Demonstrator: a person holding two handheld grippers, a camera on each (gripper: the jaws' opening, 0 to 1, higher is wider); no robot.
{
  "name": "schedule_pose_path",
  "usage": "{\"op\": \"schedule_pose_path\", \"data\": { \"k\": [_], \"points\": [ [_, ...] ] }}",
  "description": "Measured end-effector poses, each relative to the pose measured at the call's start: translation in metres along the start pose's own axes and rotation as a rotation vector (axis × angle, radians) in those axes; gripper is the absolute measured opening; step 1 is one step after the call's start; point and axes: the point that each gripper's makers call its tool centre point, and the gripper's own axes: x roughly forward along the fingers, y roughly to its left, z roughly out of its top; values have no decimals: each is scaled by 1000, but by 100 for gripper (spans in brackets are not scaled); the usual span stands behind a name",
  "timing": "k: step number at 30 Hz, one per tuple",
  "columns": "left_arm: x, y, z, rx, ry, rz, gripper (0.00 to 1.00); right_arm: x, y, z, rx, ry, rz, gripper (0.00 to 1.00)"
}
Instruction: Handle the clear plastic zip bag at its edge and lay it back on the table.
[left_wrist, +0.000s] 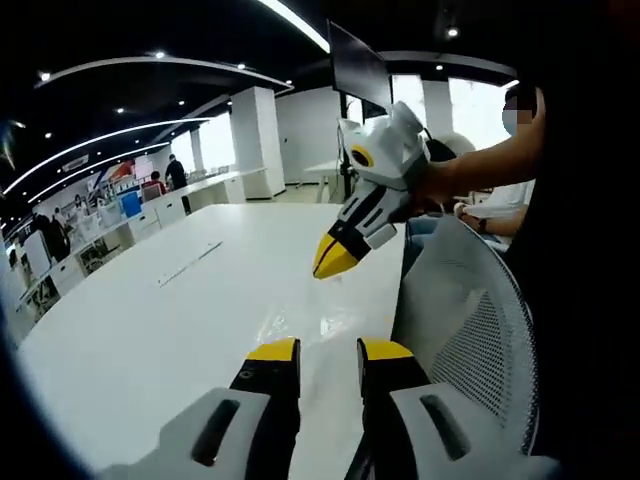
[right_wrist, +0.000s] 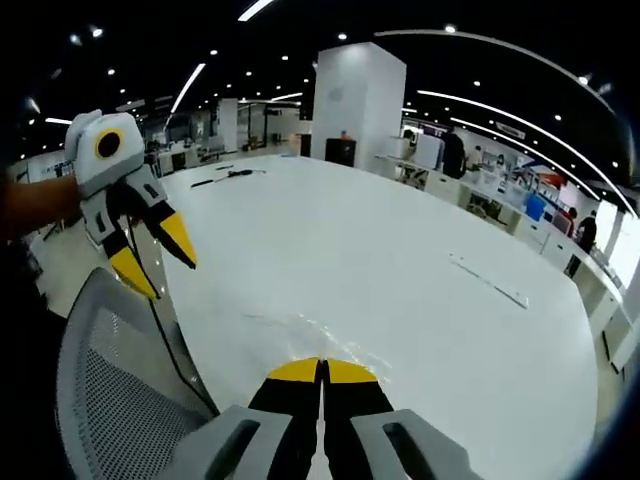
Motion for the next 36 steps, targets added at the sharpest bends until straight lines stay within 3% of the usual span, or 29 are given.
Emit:
{"op": "schedule_pose_path", "data": {
  "k": [7, 13, 21, 36],
  "points": [
    [-11, 0, -12, -22, 8, 26, 25, 5, 7, -23, 5, 48, 2, 0],
    [-20, 6, -24, -48, 5, 45, 27, 14, 3, -29, 38, 52, -7, 0],
    [-30, 18, -45, -54, 9, 56, 27, 26, -13, -33, 19, 50, -54, 0],
    [-23, 3, -35, -71, 14, 80, 30, 49, -46, -24, 0, 29, -85, 0]
  ]
}}
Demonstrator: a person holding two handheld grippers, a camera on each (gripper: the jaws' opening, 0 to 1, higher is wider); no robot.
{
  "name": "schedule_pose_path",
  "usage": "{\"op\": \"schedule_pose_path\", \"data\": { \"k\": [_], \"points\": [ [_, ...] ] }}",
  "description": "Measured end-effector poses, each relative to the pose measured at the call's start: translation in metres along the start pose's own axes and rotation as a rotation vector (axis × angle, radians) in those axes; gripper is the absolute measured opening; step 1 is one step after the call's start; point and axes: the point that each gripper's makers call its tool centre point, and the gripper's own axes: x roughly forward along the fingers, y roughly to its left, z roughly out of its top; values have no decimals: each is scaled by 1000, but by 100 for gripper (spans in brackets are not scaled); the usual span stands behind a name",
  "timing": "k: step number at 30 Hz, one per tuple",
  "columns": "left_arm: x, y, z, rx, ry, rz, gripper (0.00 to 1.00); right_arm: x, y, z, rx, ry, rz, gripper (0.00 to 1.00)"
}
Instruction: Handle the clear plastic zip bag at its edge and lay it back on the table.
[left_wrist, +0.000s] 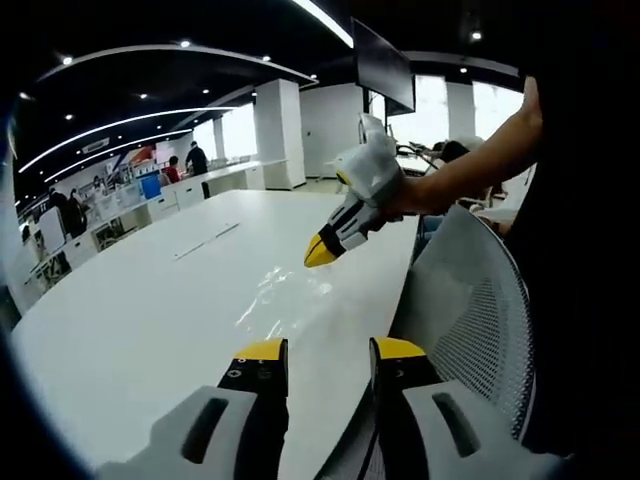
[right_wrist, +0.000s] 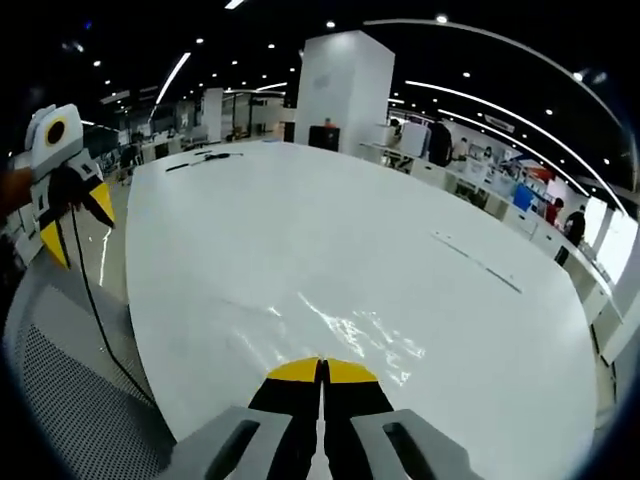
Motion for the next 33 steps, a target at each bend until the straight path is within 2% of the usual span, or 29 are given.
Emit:
{"op": "schedule_pose_path", "data": {
  "k": [5, 12, 21, 28, 33],
  "points": [
    [-1, -2, 2, -12, -2, 13, 31, 1, 0, 0, 18, 14, 16, 0],
    [-2, -2, 1, -23, -3, 24, 31, -5, 20, -17, 0, 56, 39, 0],
    [-5, -3, -3, -26, 1, 30, 32, -19, 36, -36, -20, 73, 42, 0],
    [-3, -5, -4, -20, 4, 25, 32, -23, 33, -66, -63, 142, 26, 0],
    [-3, -5, -5, -19, 5, 22, 32, -25, 26, -71, -51, 160, 0, 0]
  ]
}}
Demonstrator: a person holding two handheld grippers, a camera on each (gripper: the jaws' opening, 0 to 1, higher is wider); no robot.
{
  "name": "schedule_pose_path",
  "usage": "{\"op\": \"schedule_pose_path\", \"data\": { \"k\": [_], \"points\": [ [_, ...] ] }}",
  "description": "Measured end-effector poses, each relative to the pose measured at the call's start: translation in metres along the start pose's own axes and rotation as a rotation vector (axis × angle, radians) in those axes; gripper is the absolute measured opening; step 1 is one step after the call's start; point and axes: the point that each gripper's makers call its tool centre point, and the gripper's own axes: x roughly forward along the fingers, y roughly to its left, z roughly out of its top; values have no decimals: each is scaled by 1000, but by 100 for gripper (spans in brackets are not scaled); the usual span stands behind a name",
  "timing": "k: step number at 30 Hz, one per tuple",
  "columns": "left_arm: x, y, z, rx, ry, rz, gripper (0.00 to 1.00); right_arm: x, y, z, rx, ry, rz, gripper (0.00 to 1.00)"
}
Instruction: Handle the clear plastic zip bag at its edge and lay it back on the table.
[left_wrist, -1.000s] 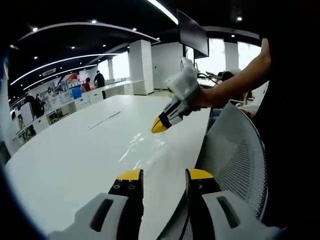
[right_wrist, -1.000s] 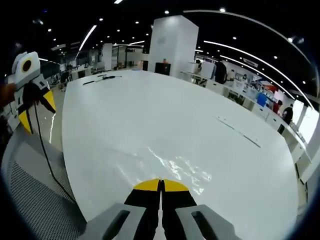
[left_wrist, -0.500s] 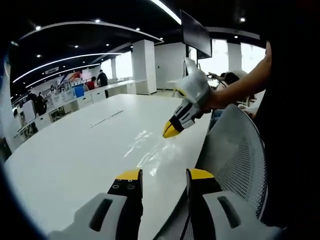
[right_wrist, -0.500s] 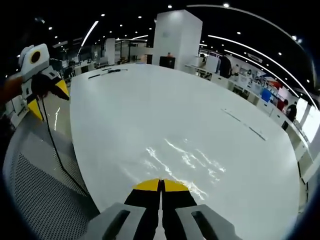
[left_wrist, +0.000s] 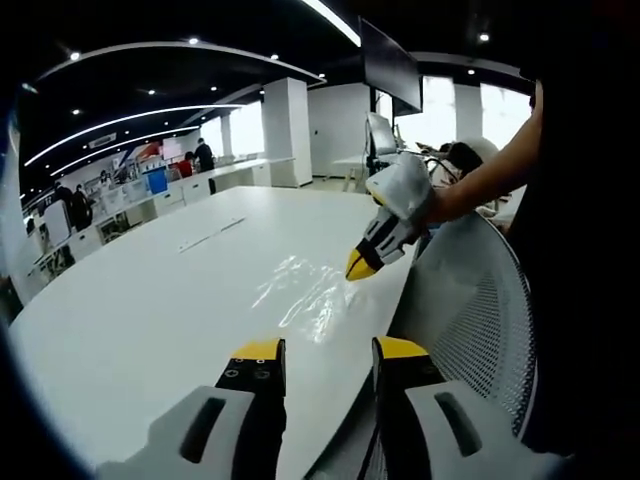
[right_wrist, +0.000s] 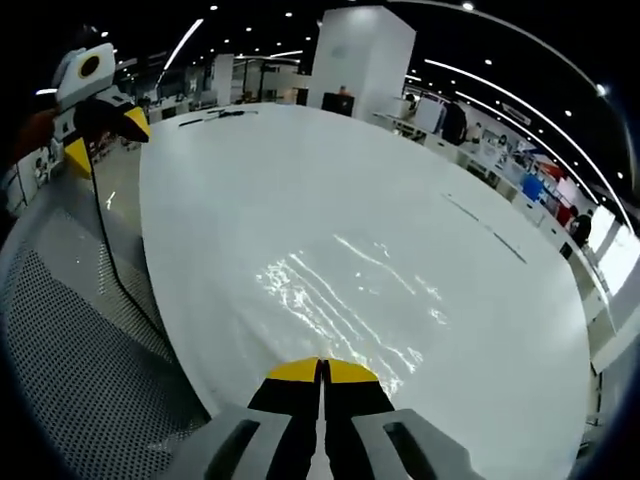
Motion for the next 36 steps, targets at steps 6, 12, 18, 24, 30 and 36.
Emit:
{"op": "schedule_pose_path", "data": {
  "k": [6, 12, 18, 24, 30, 36],
  "points": [
    [-1, 3, -3, -3, 0, 6, 32, 5, -10, -2, 13, 0, -15, 0],
    [-2, 6, -5, -7, -2, 11, 32, 9, -19, 8, 26, -30, -25, 0],
    [1, 6, -5, -9, 2, 17, 32, 8, -15, 13, 27, -50, -3, 0],
    [2, 6, -5, -11, 5, 17, 31, -2, -3, 4, 18, 0, 25, 4],
    [4, 3, -3, -15, 9, 19, 31, -12, -5, -6, 23, 45, 3, 7],
    [3, 3, -4, -18, 13, 19, 31, -14, -9, -20, 112, 91, -15, 7]
  ]
}}
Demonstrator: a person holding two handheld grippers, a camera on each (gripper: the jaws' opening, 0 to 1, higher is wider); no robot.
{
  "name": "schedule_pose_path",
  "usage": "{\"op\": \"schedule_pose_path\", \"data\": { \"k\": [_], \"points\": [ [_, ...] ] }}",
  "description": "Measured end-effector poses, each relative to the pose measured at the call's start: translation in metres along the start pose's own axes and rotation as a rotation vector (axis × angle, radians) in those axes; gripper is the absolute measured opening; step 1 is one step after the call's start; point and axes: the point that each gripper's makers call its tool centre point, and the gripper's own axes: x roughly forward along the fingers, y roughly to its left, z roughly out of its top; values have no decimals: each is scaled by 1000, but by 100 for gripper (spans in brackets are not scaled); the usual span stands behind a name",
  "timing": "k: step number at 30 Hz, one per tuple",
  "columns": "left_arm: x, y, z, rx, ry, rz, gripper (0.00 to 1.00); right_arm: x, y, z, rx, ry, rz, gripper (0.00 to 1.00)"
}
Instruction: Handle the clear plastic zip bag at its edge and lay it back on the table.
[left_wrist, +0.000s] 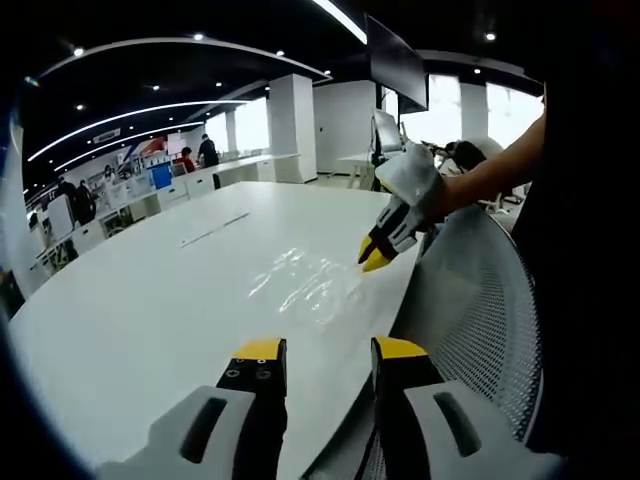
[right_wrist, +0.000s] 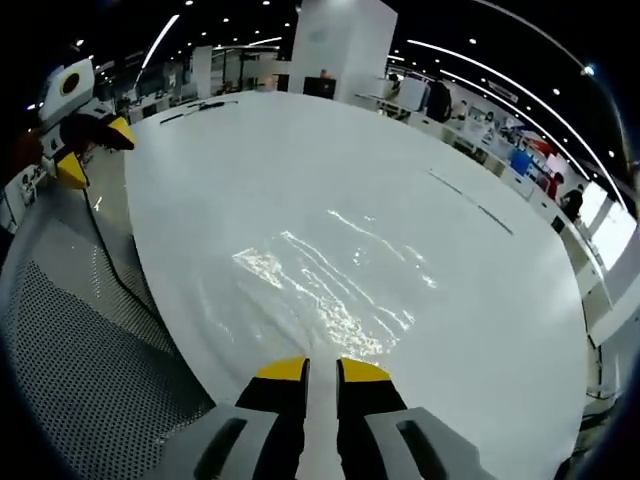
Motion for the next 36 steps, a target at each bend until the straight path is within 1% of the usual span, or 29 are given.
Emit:
{"op": "schedule_pose_path", "data": {
  "k": [6, 11, 14, 18, 25, 29, 30, 31, 32, 36],
  "points": [
    [0, 2, 0, 2, -2, 0, 31, 9, -1, -4, 42, 8, 18, 6],
    [0, 2, -1, 1, -5, 6, 31, 14, 2, -1, 60, 14, 32, 5],
    [-1, 2, -1, -1, -7, 9, 31, 20, -1, 1, 61, 10, 34, 5],
    [-1, 1, 2, 0, -10, 15, 31, 26, -5, 7, 53, 4, 32, 5],
    [-4, 4, 1, -2, -9, 24, 31, 39, -14, 20, 5, -15, 33, 4],
    [-4, 6, 0, -3, -11, 32, 31, 40, -13, 25, -8, -24, 45, 4],
    [-4, 6, -1, 0, -9, 34, 31, 41, -15, 24, -18, -11, 48, 5],
    [-3, 7, -1, 3, -7, 36, 31, 41, -15, 25, -23, -15, 44, 5],
    [-2, 7, -1, 7, -7, 36, 31, 40, -16, 27, -37, -28, 40, 6],
    [1, 8, 2, 17, -12, 39, 31, 36, -10, 26, -35, -39, 44, 10]
  ]
}}
